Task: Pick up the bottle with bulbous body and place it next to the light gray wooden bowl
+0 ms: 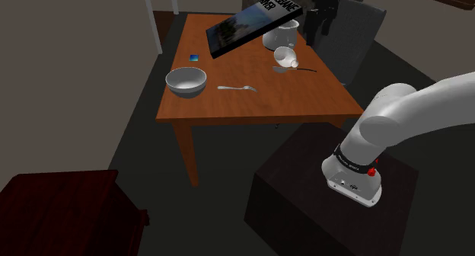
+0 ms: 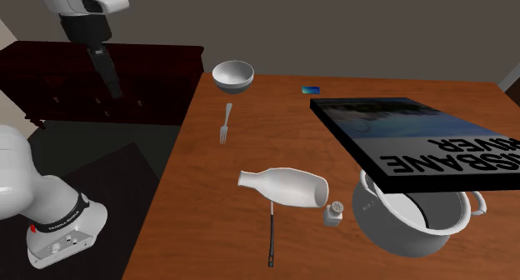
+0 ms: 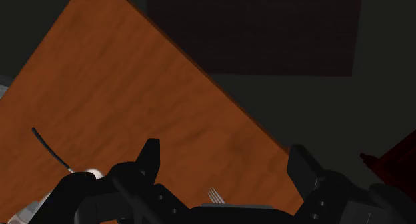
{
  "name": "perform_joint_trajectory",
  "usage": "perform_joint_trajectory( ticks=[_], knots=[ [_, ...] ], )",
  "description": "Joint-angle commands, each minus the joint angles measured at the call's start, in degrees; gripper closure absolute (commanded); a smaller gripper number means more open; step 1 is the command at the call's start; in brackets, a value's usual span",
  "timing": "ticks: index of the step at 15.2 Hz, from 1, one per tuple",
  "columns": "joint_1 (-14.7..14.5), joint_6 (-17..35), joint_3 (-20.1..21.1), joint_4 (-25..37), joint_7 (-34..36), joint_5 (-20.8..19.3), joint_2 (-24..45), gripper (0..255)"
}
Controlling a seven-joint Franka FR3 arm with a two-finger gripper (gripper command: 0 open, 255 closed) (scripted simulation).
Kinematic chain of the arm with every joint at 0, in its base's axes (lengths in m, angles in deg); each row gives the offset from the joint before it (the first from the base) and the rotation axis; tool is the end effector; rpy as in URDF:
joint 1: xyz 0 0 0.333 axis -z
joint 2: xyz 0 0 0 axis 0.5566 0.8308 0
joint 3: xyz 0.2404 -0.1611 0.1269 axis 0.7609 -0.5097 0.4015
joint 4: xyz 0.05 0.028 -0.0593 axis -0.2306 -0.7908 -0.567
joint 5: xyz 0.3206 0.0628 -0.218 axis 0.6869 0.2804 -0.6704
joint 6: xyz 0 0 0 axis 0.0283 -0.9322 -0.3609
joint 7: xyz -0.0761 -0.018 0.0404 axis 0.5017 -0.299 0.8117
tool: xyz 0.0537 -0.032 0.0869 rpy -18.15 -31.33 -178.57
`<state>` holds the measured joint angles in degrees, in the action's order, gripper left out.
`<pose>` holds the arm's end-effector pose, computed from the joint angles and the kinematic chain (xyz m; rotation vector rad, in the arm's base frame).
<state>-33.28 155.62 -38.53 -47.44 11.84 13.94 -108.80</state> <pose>0.3044 -0.0189 0.5978 3.0213 -0.0544 -0.1725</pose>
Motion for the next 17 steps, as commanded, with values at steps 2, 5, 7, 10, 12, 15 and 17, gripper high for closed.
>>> perform_joint_trajectory(
  ticks=[2,5,7,10,12,15,17],
  knots=[
    [0.5,2.1,-0.5,-0.9,0.4,-0.4,0.7,0],
    [2.1,8.2,-2.1,-3.0,1.7,-1.5,3.3,0],
    [3.2,12.3,-3.1,-4.1,2.6,-2.3,5.3,0],
    [4.8,18.4,-4.8,-5.1,3.9,-3.3,8.9,0],
    [5.9,22.4,-5.9,-5.5,4.8,-3.9,11.5,0],
    [7.3,28.2,-7.6,-5.5,6.0,-4.6,15.8,0],
    [8.3,31.9,-8.8,-5.1,6.8,-4.9,18.8,0]
  ],
)
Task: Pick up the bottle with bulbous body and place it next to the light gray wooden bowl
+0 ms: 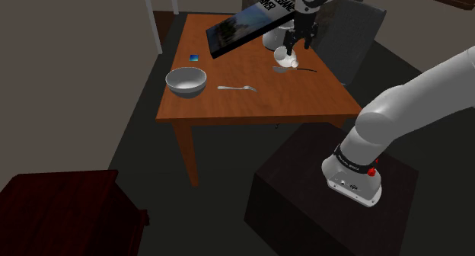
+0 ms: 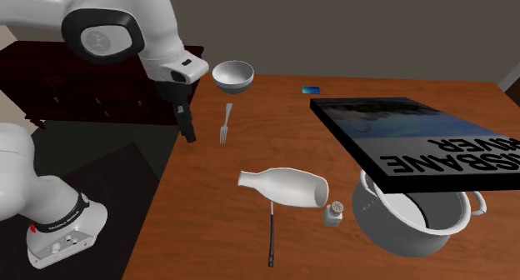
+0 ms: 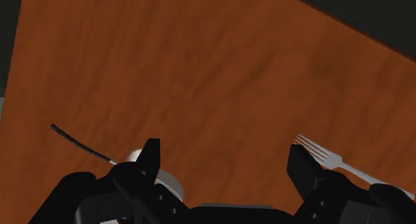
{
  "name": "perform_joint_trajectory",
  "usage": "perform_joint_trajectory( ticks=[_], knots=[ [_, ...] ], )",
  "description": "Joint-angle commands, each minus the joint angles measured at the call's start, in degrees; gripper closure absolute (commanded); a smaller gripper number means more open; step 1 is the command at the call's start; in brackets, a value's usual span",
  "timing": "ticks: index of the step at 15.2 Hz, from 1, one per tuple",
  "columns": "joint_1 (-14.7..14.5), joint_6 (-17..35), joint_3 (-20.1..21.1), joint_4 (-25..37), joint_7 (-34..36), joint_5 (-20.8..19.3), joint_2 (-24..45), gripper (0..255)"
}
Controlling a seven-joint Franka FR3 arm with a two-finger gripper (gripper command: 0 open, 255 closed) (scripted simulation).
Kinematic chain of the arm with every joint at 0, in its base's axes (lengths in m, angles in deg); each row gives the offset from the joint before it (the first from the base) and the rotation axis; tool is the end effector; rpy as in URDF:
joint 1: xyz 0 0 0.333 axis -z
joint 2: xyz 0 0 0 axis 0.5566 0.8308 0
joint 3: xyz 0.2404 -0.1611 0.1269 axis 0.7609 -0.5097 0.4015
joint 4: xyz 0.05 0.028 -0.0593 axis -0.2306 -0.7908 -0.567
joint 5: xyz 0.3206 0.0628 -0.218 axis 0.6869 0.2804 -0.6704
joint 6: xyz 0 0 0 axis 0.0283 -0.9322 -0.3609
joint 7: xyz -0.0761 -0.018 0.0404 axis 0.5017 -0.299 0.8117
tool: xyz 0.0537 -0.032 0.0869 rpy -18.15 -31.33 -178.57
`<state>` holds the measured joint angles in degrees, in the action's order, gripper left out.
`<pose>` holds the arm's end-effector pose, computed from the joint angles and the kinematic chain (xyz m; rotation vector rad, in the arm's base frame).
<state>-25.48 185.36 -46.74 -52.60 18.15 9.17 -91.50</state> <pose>0.3961 -0.1378 0.4853 2.9754 -0.4948 0.0019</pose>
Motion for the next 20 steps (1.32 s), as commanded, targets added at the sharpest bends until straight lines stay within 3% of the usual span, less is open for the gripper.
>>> perform_joint_trajectory(
  ticks=[1,13,20],
  knots=[
    [0.9,4.0,-1.1,0.3,0.9,-0.3,3.1,0],
    [5.6,22.8,-7.8,8.3,3.1,2.7,24.0,0],
    [6.9,28.4,-8.8,10.2,2.3,5.2,30.6,0]
  ],
)
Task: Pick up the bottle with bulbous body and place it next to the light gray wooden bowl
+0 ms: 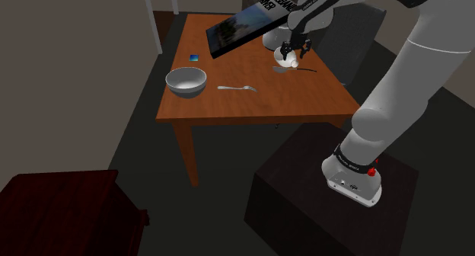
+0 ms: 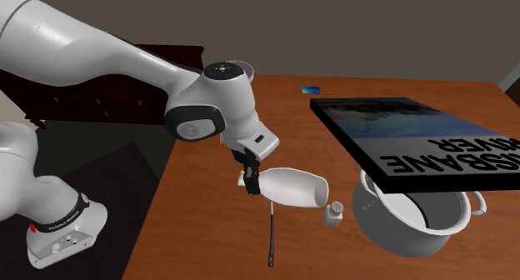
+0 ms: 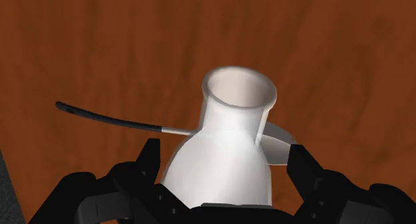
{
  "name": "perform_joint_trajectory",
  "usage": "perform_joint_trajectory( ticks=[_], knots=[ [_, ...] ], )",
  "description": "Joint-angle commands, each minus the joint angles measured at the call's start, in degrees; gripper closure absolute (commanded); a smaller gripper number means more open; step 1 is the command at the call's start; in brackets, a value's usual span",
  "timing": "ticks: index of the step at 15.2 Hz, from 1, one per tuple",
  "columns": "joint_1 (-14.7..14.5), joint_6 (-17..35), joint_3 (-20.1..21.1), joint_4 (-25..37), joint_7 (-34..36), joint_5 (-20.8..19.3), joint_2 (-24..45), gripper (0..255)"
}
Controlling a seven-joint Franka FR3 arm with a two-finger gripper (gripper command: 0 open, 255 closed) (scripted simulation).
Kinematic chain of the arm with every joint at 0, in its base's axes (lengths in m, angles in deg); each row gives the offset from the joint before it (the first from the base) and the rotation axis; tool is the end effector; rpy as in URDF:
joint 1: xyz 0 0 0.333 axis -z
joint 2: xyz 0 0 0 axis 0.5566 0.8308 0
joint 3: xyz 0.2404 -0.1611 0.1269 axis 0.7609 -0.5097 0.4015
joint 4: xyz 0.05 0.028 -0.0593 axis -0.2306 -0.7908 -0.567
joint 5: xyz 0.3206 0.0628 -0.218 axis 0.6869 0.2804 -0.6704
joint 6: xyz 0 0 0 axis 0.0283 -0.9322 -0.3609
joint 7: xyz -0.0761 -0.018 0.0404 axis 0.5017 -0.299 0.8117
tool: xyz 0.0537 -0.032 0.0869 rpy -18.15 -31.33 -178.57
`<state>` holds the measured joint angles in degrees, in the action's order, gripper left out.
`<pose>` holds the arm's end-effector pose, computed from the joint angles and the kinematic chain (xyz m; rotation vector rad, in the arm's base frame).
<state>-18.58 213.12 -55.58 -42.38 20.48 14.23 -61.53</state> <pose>0.4693 -0.2986 0.3620 2.8445 -0.9570 0.1975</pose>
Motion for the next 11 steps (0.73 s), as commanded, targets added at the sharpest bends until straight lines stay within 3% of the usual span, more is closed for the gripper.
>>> perform_joint_trajectory(
  ticks=[1,11],
  knots=[
    [0.1,1.4,0.0,-0.1,-0.2,0.4,1.2,0],
    [0.3,3.1,0.0,-0.3,-0.6,1.0,2.8,0]
  ],
)
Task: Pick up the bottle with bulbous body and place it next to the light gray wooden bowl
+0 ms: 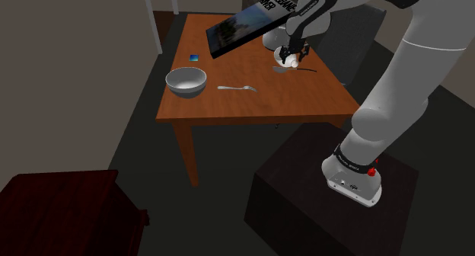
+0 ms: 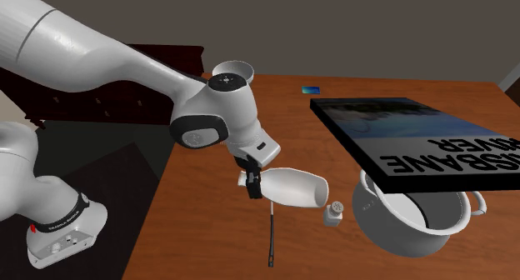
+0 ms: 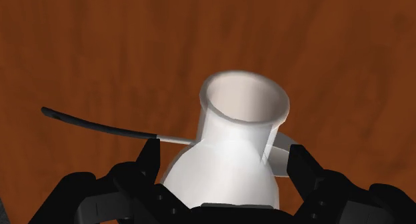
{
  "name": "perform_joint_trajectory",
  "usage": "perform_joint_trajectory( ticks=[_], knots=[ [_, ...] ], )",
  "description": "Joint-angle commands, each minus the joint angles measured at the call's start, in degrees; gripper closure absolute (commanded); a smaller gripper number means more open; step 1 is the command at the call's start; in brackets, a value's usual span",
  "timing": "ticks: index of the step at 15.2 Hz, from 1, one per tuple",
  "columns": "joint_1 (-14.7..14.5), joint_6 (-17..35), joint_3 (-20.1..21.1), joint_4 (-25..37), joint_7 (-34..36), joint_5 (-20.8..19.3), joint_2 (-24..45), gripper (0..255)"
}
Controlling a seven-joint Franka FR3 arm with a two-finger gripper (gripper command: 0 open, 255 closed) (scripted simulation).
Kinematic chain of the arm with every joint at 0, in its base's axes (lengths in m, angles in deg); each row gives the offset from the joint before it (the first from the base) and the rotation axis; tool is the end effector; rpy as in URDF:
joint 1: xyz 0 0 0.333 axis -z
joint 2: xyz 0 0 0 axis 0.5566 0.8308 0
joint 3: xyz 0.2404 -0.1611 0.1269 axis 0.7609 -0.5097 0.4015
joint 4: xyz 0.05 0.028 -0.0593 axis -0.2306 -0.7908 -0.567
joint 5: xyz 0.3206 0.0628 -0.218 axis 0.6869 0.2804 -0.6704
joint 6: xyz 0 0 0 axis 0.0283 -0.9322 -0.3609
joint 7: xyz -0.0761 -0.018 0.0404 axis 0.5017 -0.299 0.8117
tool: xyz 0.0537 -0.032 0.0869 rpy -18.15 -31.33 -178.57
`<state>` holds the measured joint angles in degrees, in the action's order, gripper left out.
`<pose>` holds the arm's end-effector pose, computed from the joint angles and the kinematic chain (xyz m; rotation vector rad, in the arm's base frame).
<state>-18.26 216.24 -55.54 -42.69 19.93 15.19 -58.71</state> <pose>0.4720 -0.3023 0.3389 2.8439 -0.9583 0.1989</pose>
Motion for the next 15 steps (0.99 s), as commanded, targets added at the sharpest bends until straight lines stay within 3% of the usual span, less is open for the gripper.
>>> perform_joint_trajectory(
  ticks=[1,10,15],
  knots=[
    [0.0,0.0,0.0,0.0,0.0,0.0,0.0,255],
    [0.0,0.0,0.0,0.0,0.0,0.0,0.0,255],
    [-0.2,-3.7,-0.1,1.3,0.2,-0.7,-2.4,255]
  ],
)
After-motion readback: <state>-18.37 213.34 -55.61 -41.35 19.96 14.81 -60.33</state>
